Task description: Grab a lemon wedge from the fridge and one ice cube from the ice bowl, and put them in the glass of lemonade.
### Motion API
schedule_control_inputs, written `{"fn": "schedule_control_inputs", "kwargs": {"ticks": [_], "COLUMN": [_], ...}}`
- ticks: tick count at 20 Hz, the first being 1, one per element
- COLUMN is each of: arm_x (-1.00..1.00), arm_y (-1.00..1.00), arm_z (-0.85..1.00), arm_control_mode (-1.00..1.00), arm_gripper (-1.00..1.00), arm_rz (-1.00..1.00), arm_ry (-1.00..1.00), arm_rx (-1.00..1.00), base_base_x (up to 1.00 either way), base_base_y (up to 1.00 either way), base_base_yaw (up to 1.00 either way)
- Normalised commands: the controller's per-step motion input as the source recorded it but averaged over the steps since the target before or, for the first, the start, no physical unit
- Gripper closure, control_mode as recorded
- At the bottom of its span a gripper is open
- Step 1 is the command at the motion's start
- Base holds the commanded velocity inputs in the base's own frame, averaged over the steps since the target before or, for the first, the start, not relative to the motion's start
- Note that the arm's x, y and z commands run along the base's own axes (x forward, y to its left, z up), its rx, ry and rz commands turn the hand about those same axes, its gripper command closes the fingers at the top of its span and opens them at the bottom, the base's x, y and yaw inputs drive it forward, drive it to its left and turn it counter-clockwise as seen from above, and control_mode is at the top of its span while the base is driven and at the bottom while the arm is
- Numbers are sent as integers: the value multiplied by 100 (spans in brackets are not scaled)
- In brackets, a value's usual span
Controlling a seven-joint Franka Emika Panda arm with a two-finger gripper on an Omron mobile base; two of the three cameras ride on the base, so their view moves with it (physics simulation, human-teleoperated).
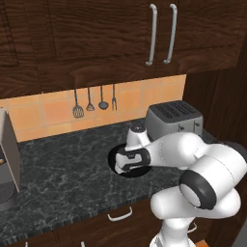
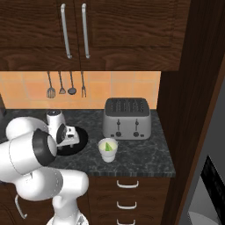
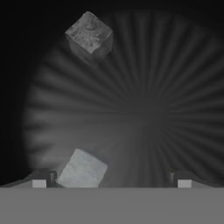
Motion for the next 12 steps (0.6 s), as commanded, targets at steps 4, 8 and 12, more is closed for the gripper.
{"fn": "schedule_control_inputs", "kwargs": {"ticks": [4, 8, 12], "arm_x": [2, 1, 2], "arm_y": [0, 0, 0], "arm_z": [0, 0, -1], "arm_control_mode": [-100, -100, -100], "arm_gripper": [-100, -100, -100], "arm_rz": [0, 0, 0], "arm_ry": [0, 0, 0], "arm_rx": [0, 0, 0], "base_base_x": [0, 0, 0], "base_base_y": [0, 0, 0], "base_base_yaw": [0, 0, 0]}}
